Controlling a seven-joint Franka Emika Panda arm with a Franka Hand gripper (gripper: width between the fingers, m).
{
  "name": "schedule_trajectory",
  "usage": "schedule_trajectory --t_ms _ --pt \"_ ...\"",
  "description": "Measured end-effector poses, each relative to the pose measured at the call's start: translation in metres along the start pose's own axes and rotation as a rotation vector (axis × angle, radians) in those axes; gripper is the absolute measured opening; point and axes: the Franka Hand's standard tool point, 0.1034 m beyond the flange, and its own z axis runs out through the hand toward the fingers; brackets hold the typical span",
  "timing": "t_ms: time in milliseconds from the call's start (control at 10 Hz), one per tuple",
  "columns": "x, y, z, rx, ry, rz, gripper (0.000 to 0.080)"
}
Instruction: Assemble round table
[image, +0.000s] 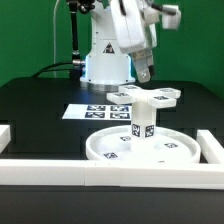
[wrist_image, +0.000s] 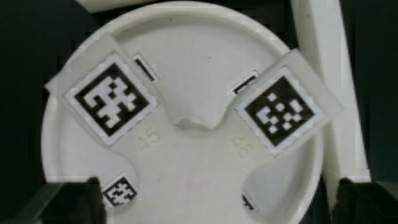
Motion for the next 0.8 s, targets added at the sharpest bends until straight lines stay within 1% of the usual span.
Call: schedule_trajectory --t_ms 200,300,400,500,700,800 --pt "0.001 0.001 0.002 -0.003 0.003 -0.035 0.0649" --pt "0.0 0.003 0.003 -0.004 0.004 -0.113 0.0649" --pt "-0.004 0.008 0.007 -0.017 0.016 -0.22 0.0649" --pt "-0.009 0.011 0.008 -0.041 0.045 -0.368 0.0649" --pt "-0.015 0.013 0.01 -0.059 0.064 -0.598 0.0649" --pt "-0.013 0.013 0.009 -0.061 0.063 -0.668 0.0649"
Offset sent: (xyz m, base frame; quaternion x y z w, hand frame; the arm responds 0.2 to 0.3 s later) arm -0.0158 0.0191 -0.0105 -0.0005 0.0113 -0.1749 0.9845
